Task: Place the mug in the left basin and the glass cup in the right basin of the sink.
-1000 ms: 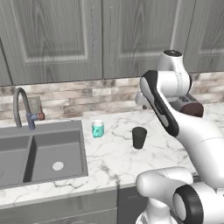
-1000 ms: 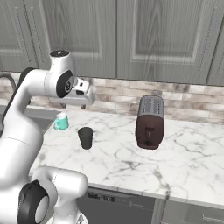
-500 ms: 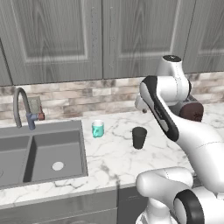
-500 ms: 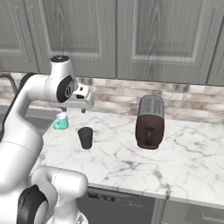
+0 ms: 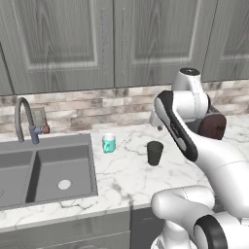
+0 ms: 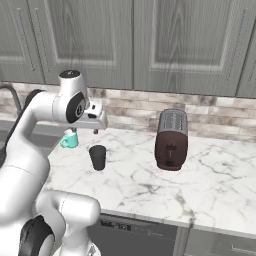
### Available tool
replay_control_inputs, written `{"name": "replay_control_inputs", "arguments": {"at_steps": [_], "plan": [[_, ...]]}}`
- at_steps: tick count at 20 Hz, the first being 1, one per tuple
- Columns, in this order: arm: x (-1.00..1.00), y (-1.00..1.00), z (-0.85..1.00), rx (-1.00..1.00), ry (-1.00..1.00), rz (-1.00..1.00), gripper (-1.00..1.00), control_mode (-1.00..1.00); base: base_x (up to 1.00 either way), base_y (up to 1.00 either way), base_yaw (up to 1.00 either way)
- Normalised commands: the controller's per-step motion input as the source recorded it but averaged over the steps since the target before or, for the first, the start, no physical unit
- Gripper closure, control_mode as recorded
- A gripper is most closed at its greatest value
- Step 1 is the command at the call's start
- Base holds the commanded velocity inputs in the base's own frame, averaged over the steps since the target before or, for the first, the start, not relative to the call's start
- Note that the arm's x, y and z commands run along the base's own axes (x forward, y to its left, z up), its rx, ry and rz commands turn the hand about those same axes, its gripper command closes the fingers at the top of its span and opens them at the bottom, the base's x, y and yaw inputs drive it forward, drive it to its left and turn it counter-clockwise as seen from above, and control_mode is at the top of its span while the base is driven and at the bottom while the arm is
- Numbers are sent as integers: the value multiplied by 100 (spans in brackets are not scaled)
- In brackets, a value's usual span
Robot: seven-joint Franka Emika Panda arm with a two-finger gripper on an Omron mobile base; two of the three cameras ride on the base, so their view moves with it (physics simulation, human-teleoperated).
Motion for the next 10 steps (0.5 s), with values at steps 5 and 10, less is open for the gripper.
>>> {"name": "replay_control_inputs", "arguments": {"at_steps": [5,10], "plan": [[0,0,-27,0,0,0,-100,-100,0,0,0],[0,0,-28,-2,0,0,-100,-100,0,0,0]]}}
